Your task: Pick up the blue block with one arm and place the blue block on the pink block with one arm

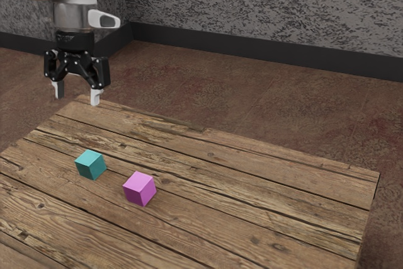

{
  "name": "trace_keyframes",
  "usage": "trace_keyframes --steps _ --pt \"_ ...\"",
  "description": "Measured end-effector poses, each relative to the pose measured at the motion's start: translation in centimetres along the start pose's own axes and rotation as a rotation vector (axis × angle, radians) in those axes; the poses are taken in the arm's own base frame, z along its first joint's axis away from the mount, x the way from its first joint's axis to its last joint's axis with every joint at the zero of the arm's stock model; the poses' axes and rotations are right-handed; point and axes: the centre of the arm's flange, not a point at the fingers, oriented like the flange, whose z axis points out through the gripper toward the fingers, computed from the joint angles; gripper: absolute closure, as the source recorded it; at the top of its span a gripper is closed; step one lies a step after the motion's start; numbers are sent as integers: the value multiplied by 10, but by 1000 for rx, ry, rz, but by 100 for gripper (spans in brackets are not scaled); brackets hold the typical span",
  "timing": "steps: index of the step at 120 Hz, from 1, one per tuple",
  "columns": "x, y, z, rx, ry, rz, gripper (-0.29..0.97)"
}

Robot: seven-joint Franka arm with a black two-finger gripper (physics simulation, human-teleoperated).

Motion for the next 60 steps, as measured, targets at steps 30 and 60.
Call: trace_keyframes --steps 30,60 --pt "53 -5 4 11 176 -28 0" --pt "75 -43 33 11 232 -126 0"
